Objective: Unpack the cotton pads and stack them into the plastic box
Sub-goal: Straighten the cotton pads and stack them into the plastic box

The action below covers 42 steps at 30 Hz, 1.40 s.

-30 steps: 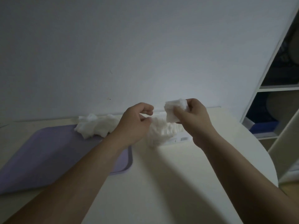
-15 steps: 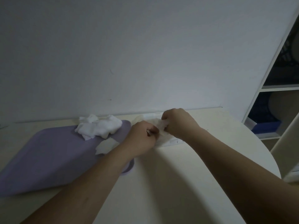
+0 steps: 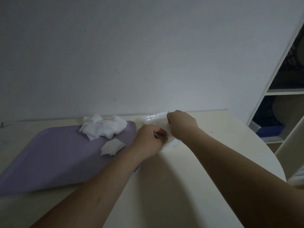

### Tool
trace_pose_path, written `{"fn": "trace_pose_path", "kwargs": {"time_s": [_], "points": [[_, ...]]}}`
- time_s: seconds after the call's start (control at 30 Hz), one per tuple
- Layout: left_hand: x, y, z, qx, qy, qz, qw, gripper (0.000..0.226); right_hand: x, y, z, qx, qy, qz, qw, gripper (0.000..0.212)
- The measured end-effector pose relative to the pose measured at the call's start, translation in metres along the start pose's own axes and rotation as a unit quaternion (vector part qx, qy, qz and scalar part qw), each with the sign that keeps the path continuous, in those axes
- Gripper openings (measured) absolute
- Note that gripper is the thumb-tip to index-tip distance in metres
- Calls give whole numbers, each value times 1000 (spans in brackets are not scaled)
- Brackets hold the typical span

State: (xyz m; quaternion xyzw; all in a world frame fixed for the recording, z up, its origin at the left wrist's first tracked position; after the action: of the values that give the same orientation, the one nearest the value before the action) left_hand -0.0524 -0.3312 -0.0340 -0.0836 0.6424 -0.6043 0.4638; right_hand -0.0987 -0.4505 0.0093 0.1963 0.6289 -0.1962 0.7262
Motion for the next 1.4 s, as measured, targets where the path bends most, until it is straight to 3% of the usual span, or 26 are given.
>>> {"fn": "trace_pose_path", "kwargs": {"time_s": [0.13, 0.3, 0.43, 0.6, 0.8, 1.0, 1.1, 1.2, 1.3, 1.4], "points": [[1, -1, -2, -1, -8, -10, 1000, 10, 4, 5, 4, -18, 20, -23, 999, 38], [0, -1, -5, -5, -16, -34, 999, 14, 10, -9, 8, 30, 77, 78, 994, 10], [0, -8, -7, 4, -13, -28, 1000, 13, 12, -13, 4, 52, 103, 114, 987, 20], [-17, 9, -13, -52, -110, -119, 985, 14, 16, -22, 1, 70, 94, 136, 984, 26], [-2, 19, -10, -73, -65, -140, 985, 13, 26, -26, -2, 115, 70, 198, 971, 30], [-1, 20, -9, -85, -57, -160, 982, 9, 22, -11, -8, 112, 85, 157, 978, 12], [3, 17, -14, -94, -30, -170, 981, 13, 19, -8, -13, 101, 100, 74, 987, 18], [-5, 17, -23, -78, -28, -155, 984, 23, -11, -3, -22, 81, -26, 23, 996, 16], [-34, 22, -33, -50, -41, -117, 991, 15, -39, 38, -34, -61, -196, 100, 974, 23], [-84, 32, -40, -18, -104, -26, 994, 18, -36, 89, -47, -183, -214, 224, 933, 23]]}}
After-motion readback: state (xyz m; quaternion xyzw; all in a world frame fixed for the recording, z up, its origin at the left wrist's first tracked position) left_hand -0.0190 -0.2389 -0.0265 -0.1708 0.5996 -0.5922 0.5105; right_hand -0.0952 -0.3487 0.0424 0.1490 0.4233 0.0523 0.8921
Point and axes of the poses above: each hand's wrist, its own z-axis towards the middle knuckle, its own x-axis out of the palm, y = z × x, the point moved 10 cm from there along z, towards the middle knuckle, and after that the axes turned 1 degree about -y, right-handed, at the moved point
